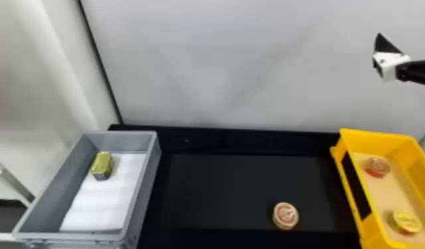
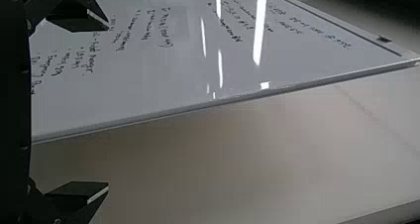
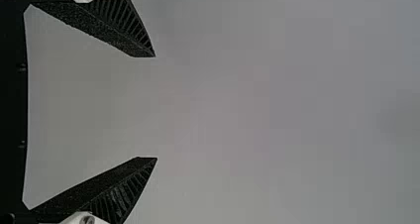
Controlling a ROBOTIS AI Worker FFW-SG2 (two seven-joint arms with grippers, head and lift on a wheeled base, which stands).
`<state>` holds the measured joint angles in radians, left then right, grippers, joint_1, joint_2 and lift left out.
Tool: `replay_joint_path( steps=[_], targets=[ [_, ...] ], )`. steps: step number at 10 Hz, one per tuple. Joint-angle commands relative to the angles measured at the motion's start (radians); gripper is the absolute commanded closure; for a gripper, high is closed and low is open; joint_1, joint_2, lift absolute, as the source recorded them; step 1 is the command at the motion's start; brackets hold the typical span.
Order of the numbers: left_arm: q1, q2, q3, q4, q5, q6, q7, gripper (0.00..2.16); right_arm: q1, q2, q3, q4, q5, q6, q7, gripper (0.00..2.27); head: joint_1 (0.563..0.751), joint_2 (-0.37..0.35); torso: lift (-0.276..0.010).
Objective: Pick up the round yellow can and place it in the yellow rectangular box
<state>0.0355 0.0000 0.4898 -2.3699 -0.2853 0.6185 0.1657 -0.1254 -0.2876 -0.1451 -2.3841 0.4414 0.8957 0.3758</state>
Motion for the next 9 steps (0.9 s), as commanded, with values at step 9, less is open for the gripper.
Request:
replay_joint_path(
  steps=[9],
  targets=[
    [0.001,-0.003,-0.006,0.008,0.000,0.000,0.000,0.14,0.069,-0.018,0.078,0.002,-0.082,0.076,0.040,0.00,0.694,0.014,-0.068]
  ],
)
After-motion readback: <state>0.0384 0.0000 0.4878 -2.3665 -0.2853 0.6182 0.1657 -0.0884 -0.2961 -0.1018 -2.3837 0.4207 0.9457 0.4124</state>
